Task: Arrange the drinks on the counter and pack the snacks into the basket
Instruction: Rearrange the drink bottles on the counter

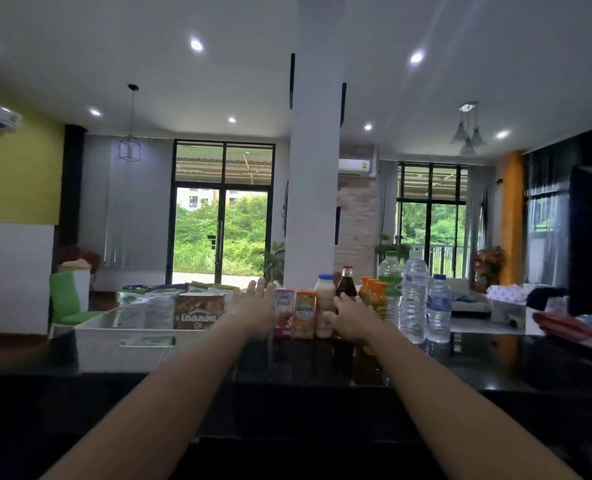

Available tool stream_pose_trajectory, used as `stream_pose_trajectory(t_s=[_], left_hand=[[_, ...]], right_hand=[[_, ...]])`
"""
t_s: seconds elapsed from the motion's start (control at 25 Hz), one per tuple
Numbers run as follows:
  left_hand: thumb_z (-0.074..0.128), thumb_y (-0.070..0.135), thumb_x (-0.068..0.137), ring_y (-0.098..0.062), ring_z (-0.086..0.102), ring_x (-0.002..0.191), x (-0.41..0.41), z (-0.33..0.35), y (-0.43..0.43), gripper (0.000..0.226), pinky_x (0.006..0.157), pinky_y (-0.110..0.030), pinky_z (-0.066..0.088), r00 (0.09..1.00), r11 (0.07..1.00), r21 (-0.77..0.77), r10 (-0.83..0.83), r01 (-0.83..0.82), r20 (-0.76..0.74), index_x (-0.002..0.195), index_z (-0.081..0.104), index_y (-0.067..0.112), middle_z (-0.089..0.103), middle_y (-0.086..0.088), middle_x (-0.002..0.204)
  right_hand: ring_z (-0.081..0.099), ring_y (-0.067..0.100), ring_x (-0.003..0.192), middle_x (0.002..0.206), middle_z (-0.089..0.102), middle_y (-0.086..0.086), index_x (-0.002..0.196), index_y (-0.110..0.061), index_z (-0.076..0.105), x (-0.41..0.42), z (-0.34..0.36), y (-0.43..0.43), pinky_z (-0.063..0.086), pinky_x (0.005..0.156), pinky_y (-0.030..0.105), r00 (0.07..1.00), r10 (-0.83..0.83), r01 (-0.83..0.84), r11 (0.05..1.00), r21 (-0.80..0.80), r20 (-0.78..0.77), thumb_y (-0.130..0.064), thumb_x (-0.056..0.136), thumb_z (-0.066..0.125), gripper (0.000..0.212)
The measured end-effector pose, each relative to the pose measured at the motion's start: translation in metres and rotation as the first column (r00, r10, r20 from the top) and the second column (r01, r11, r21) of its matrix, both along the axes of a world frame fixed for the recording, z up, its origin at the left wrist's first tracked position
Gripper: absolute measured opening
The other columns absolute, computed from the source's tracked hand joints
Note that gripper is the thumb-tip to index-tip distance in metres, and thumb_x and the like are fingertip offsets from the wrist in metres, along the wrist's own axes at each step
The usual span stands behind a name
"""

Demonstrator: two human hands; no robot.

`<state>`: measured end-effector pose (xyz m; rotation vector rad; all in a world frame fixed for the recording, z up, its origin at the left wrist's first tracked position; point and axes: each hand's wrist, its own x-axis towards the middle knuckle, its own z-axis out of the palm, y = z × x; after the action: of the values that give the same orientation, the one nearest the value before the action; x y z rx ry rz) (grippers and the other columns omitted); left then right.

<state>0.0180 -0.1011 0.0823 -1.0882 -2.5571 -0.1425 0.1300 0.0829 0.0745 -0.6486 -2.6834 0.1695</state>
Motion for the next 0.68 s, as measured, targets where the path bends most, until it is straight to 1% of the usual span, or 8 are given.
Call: stream_pose_trajectory(t_s=[0.04, 0.08, 0.24, 0.32, 0.4, 0.48, 0.56, 0.68], left_hand=[[0.018, 0.054, 0.098, -0.029, -0.009, 0.145, 0.023, 0.0, 0.028, 0.071, 0.115, -0.053, -0.005, 1.0, 1.0, -0.001, -0.021, 0.021, 0.002, 0.151, -0.005, 0.013, -0.011, -0.012, 0.158], [0.02, 0.052, 0.098, -0.029, -0.008, 0.146, 0.028, 0.0, 0.034, 0.07, 0.115, -0.051, -0.004, 0.999, 0.999, 0.006, -0.032, 0.032, -0.01, 0.151, -0.004, 0.012, -0.01, -0.012, 0.158], [0.026, 0.048, 0.098, -0.029, -0.001, 0.146, 0.097, 0.001, 0.111, 0.067, 0.117, -0.049, 0.001, 0.99, 0.99, 0.031, -0.138, 0.139, -0.042, 0.151, 0.004, 0.012, 0.0, -0.013, 0.159], [0.026, 0.049, 0.098, -0.029, 0.0, 0.146, 0.127, 0.002, 0.148, 0.067, 0.117, -0.049, 0.002, 0.98, 0.981, 0.035, -0.185, 0.188, -0.075, 0.151, 0.005, 0.014, 0.001, -0.012, 0.159], [0.027, 0.048, 0.098, -0.027, 0.001, 0.146, 0.148, 0.002, 0.182, 0.065, 0.117, -0.051, 0.004, 0.969, 0.973, 0.026, -0.227, 0.231, -0.101, 0.151, 0.004, 0.017, 0.0, -0.01, 0.159], [0.031, 0.047, 0.098, -0.026, 0.007, 0.146, 0.167, -0.002, 0.215, 0.063, 0.117, -0.051, 0.008, 0.954, 0.964, 0.008, -0.263, 0.267, -0.145, 0.15, 0.011, 0.018, 0.006, -0.009, 0.159], [0.037, 0.045, 0.097, -0.026, 0.018, 0.144, 0.181, -0.005, 0.246, 0.061, 0.117, -0.048, 0.015, 0.938, 0.954, -0.018, -0.296, 0.298, -0.18, 0.149, 0.018, 0.019, 0.016, -0.008, 0.158], [0.043, 0.039, 0.096, -0.024, 0.028, 0.141, 0.183, 0.001, 0.28, 0.057, 0.115, -0.045, 0.023, 0.918, 0.952, -0.037, -0.304, 0.305, -0.253, 0.146, 0.025, 0.018, 0.028, -0.005, 0.154]], right_hand=[[0.005, 0.033, 0.149, 0.163, 0.01, 0.007, 0.153, -0.013, 0.02, 0.025, 0.001, 0.021, 0.009, 0.119, 0.054, 1.0, -0.012, 0.012, 1.0, 0.011, -0.007, -0.048, 0.099, 0.033, 0.066], [0.006, 0.033, 0.149, 0.162, 0.012, 0.007, 0.152, -0.014, 0.021, 0.027, 0.002, 0.025, 0.012, 0.119, 0.054, 1.0, 0.002, -0.002, 1.0, 0.024, -0.009, -0.048, 0.098, 0.034, 0.065], [0.021, 0.032, 0.145, 0.159, 0.024, 0.01, 0.146, -0.012, 0.033, 0.093, 0.01, 0.09, 0.023, 0.116, 0.053, 1.0, -0.001, 0.002, 0.998, 0.057, -0.018, -0.045, 0.099, 0.035, 0.058], [0.029, 0.032, 0.141, 0.155, 0.031, 0.013, 0.144, -0.012, 0.037, 0.122, 0.01, 0.125, 0.027, 0.114, 0.05, 0.999, 0.008, -0.006, 0.999, 0.033, -0.048, -0.044, 0.099, 0.037, 0.055], [0.032, 0.032, 0.14, 0.154, 0.032, 0.012, 0.145, -0.012, 0.035, 0.144, 0.006, 0.154, 0.03, 0.112, 0.051, 0.998, 0.007, -0.006, 1.0, 0.017, -0.064, -0.044, 0.098, 0.038, 0.056], [0.039, 0.034, 0.134, 0.15, 0.038, 0.013, 0.141, -0.015, 0.04, 0.163, -0.007, 0.185, 0.035, 0.108, 0.053, 0.999, -0.004, 0.005, 1.0, 0.021, -0.043, -0.042, 0.098, 0.038, 0.051], [0.046, 0.033, 0.124, 0.14, 0.048, 0.012, 0.132, -0.018, 0.049, 0.172, -0.022, 0.215, 0.039, 0.104, 0.051, 1.0, 0.009, -0.01, 0.999, -0.043, -0.03, -0.039, 0.096, 0.04, 0.042], [0.05, 0.032, 0.121, 0.135, 0.05, 0.01, 0.13, -0.018, 0.051, 0.174, -0.037, 0.25, 0.042, 0.103, 0.049, 0.998, 0.015, -0.023, 0.989, -0.146, -0.059, -0.033, 0.095, 0.048, 0.039]])
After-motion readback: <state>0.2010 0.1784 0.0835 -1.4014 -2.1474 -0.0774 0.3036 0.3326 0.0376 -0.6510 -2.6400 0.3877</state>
